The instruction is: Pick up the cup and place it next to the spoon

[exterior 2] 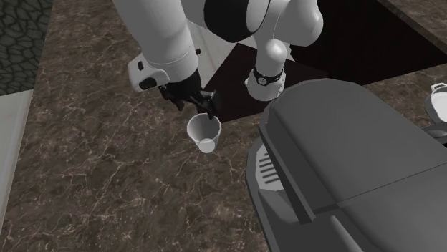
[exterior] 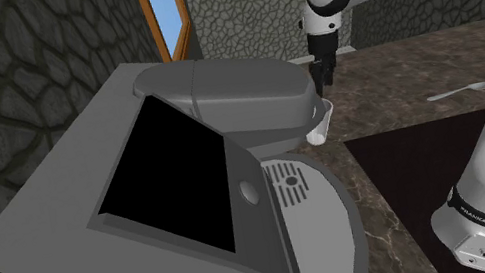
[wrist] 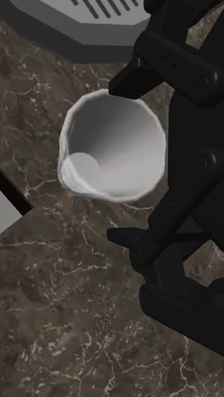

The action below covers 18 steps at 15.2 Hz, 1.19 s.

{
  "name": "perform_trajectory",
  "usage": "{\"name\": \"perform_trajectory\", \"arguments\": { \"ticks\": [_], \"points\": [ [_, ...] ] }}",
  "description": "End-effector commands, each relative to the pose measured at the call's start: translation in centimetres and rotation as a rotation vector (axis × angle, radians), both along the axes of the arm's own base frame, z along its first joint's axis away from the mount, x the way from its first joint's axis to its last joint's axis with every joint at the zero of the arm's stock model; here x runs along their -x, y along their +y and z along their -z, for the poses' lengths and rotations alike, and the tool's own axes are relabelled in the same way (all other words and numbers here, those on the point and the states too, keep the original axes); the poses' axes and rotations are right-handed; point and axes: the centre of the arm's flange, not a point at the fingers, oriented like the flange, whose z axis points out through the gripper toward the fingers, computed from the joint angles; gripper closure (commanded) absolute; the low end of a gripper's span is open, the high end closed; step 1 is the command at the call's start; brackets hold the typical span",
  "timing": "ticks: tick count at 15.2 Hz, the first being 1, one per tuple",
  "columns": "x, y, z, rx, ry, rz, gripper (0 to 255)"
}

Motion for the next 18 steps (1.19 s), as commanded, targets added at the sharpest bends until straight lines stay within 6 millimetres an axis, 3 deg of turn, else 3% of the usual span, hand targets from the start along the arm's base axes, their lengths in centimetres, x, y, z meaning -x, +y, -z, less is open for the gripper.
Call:
{"name": "perform_trajectory", "arguments": {
  "ticks": [1, 2, 10, 18],
  "points": [
    [-1.5, -1.3, 1.9, -0.003, -0.002, 0.002, 0],
    [-2.2, -2.0, 2.9, -0.005, -0.002, 0.002, 0],
    [-2.0, -1.6, 6.8, -0.005, -0.002, 0.002, 0],
    [-2.0, -1.6, 6.8, -0.005, -0.002, 0.002, 0]
  ]
}}
